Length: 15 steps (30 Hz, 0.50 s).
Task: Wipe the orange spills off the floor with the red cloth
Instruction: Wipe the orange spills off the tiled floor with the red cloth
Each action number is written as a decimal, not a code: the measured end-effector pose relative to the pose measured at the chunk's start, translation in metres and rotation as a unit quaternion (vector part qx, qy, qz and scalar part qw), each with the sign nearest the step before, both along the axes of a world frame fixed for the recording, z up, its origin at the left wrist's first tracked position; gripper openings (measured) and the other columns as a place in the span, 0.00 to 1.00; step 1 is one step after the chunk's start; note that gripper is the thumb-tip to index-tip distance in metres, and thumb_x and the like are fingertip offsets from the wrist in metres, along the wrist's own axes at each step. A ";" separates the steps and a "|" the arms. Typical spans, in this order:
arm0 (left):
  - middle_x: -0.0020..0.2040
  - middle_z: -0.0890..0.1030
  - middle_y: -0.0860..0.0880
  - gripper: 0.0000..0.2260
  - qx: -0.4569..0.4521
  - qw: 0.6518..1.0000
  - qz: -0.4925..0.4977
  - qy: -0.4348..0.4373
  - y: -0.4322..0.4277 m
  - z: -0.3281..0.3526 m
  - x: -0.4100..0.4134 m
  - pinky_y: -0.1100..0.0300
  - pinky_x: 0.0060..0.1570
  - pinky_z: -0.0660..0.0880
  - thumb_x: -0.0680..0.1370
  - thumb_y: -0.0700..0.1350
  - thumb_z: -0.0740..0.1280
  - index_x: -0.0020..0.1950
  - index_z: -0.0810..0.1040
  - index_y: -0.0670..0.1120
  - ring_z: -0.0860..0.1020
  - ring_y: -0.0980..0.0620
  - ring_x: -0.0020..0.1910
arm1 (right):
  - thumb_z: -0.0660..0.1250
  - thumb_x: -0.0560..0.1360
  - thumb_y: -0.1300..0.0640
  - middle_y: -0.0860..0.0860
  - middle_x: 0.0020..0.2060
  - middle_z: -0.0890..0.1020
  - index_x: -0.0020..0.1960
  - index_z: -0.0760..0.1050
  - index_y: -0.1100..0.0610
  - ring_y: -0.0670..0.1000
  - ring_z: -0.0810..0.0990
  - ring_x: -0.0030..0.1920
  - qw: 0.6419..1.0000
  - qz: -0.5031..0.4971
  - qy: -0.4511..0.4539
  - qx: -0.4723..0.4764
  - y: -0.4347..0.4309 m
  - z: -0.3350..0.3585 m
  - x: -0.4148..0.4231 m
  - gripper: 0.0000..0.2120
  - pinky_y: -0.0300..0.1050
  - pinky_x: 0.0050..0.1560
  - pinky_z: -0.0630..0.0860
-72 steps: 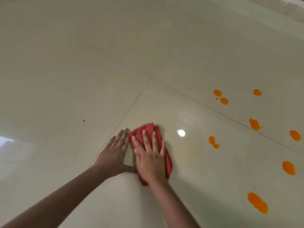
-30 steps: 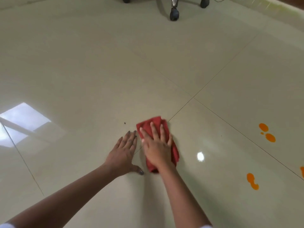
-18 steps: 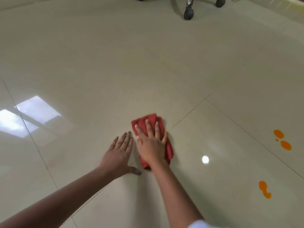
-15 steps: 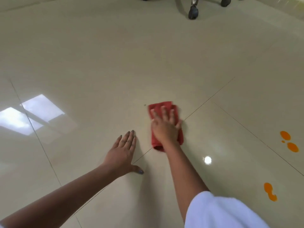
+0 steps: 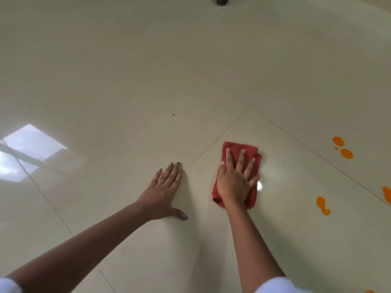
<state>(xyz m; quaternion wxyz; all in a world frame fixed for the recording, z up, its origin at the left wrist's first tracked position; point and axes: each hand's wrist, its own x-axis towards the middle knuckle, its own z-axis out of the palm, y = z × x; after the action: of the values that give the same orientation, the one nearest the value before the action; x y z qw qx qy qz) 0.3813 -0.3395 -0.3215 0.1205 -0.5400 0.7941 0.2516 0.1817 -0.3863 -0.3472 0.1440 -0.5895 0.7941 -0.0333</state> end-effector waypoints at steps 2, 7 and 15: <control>0.70 0.25 0.47 0.56 -0.008 1.000 -0.027 -0.011 -0.003 -0.001 -0.004 0.54 0.70 0.29 0.65 0.73 0.61 0.73 0.30 0.43 0.26 0.48 0.70 | 0.49 0.79 0.45 0.51 0.76 0.55 0.74 0.53 0.39 0.60 0.49 0.76 0.999 0.006 0.022 -0.033 0.058 0.005 0.006 0.23 0.68 0.69 0.49; 0.70 0.25 0.47 0.57 -0.003 0.997 -0.072 -0.005 -0.013 0.000 -0.015 0.54 0.70 0.28 0.66 0.69 0.66 0.69 0.27 0.44 0.25 0.48 0.70 | 0.46 0.79 0.43 0.48 0.76 0.52 0.74 0.53 0.38 0.59 0.51 0.76 0.979 0.192 0.054 -0.027 0.083 0.005 -0.013 0.23 0.65 0.70 0.48; 0.73 0.28 0.46 0.55 -0.003 0.986 -0.166 0.028 -0.012 -0.005 -0.093 0.50 0.73 0.33 0.66 0.71 0.63 0.74 0.32 0.44 0.28 0.47 0.72 | 0.49 0.78 0.44 0.53 0.72 0.67 0.71 0.65 0.43 0.62 0.65 0.71 0.994 -0.103 -0.008 -0.018 0.162 0.010 -0.012 0.22 0.67 0.64 0.62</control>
<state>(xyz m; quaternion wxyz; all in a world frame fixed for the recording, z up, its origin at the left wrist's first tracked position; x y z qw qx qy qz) 0.2888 -0.3512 -0.3264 0.1368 -0.3934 0.8767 0.2407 0.1701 -0.2238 -0.3368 0.1352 -0.5065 0.8489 -0.0672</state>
